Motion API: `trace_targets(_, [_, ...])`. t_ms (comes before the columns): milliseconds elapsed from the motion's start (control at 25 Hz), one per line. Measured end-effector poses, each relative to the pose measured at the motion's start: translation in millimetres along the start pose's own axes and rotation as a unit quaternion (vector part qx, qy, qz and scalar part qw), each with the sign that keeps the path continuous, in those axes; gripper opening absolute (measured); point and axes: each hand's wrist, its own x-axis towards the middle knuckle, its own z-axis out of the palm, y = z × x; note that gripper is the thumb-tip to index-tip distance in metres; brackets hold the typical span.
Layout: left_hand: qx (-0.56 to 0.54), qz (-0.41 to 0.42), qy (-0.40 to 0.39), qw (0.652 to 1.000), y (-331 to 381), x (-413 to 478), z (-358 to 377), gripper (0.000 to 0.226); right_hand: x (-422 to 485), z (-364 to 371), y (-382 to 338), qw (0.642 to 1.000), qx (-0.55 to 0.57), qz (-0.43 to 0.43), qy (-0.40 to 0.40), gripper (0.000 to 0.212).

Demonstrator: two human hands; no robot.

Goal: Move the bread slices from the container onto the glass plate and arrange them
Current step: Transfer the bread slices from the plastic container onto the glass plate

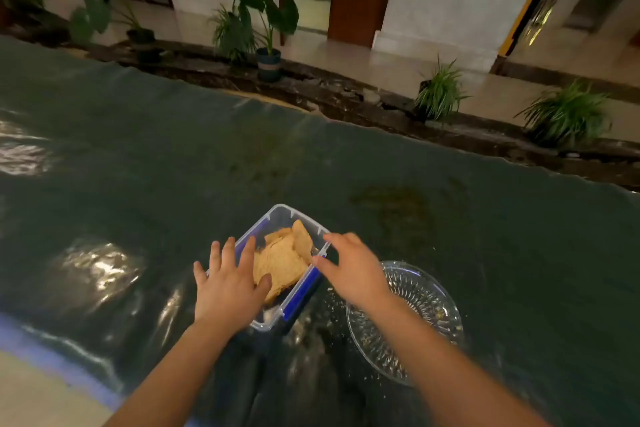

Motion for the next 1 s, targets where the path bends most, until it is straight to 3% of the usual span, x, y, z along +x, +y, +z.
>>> trace_targets(160, [-0.003, -0.032, -0.057, 0.998, -26, -9, 27, 0.070, -7, 56, -4, 0.986, 0.069, 0.112, -0.098, 0.053])
trace_targets(400, [0.023, -0.002, -0.049, 0.999, -36, -17, 51, 0.071, -2, 102, -22, 0.955, 0.156, 0.241, -0.075, 0.074])
trace_targets(680, [0.063, 0.000, -0.016, 0.998, -35, -23, 57, 0.070, 3, 117, -33, 0.938, 0.186, 0.284, -0.071, 0.073])
trace_targets(1000, [0.014, 0.049, 0.006, 0.999, -34, -45, 73, 0.081, -22, 102, 6, 0.958, 0.154, 0.210, -0.120, 0.058])
